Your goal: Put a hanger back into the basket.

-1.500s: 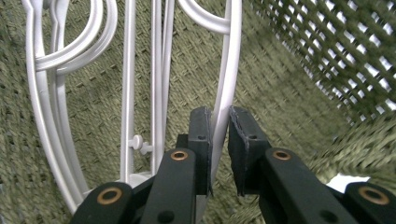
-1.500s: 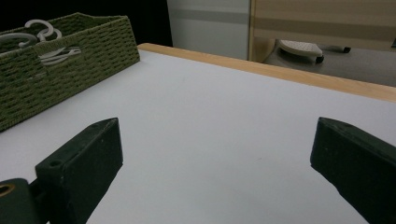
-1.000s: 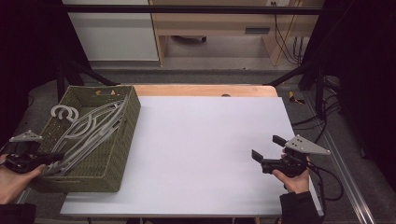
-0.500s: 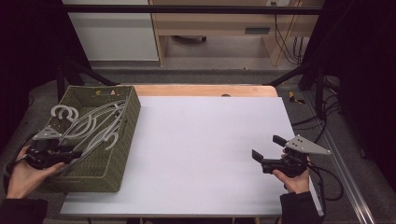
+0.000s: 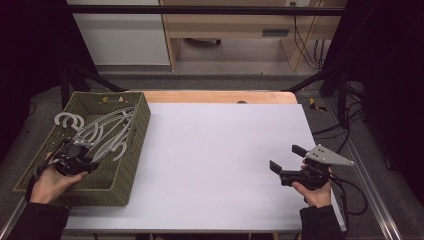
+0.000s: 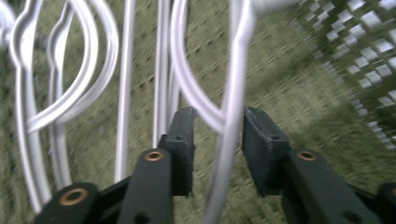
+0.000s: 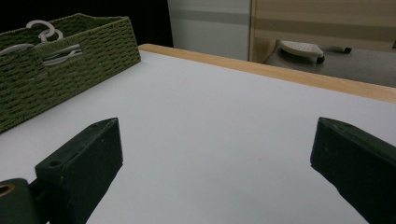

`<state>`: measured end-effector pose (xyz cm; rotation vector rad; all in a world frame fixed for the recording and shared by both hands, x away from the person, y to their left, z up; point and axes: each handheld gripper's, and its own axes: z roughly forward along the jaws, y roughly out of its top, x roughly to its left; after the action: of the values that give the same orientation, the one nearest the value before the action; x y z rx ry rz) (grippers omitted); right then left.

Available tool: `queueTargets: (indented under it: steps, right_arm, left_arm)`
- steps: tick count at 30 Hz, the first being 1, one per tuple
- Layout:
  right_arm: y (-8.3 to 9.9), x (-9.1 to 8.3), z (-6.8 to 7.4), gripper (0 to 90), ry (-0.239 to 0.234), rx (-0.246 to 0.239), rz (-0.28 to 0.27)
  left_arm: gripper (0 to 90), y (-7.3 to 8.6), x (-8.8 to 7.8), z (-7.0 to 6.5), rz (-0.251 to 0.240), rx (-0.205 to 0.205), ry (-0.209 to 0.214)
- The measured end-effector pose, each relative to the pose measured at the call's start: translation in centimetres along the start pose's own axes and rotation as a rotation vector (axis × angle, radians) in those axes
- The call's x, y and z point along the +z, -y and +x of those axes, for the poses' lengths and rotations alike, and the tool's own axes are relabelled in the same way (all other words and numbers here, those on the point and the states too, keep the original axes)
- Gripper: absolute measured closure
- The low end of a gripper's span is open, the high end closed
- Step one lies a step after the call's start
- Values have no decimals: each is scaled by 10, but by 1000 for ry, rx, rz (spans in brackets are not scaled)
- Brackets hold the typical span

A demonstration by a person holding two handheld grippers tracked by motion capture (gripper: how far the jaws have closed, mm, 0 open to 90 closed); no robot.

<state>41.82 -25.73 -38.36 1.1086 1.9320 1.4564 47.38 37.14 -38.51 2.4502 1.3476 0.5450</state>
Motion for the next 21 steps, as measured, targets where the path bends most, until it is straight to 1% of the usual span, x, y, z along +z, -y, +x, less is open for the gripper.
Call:
queueTargets:
  steps: [1,3,4,6,8,9,10,12,13,14,15,16,18,20,21]
  right_arm:
    - [0,0,0,26,0,0,0]
    - [0,0,0,26,1,2,-2]
    - [0,0,0,26,3,1,-1]
    - [0,0,0,26,3,1,0]
    - [0,0,-1,26,4,1,0]
    - [0,0,0,26,4,2,0]
    - [0,0,-1,26,3,0,1]
    - [0,0,-1,26,2,-1,1]
    - [0,0,-1,26,4,1,0]
    - [0,0,-1,26,4,2,0]
    - [0,0,-1,25,5,2,0]
    - [0,0,-1,26,4,2,0]
    - [0,-1,-1,26,2,1,-2]
    - [0,-1,-1,26,3,2,-2]
    - [0,-1,-1,25,3,2,-1]
  left_arm:
    - [699,0,0,0,4,0,1]
    - [711,0,-1,-1,7,3,1]
    - [717,0,-3,-1,2,4,1]
    - [731,2,-9,0,-37,-5,15]
    - [752,4,-19,6,-91,-39,35]
    - [756,6,-24,11,-102,-43,50]
    - [757,7,-27,14,-120,-56,56]
    - [758,9,-33,23,-168,-114,76]
    - [758,10,-34,26,-179,-135,81]
    - [758,11,-35,31,-187,-155,84]
    - [756,12,-36,36,-186,-173,99]
    - [748,12,-35,39,-192,-187,100]
    - [737,13,-34,46,-193,-220,75]
    - [731,13,-31,51,-193,-243,81]
    - [729,13,-30,54,-188,-256,74]
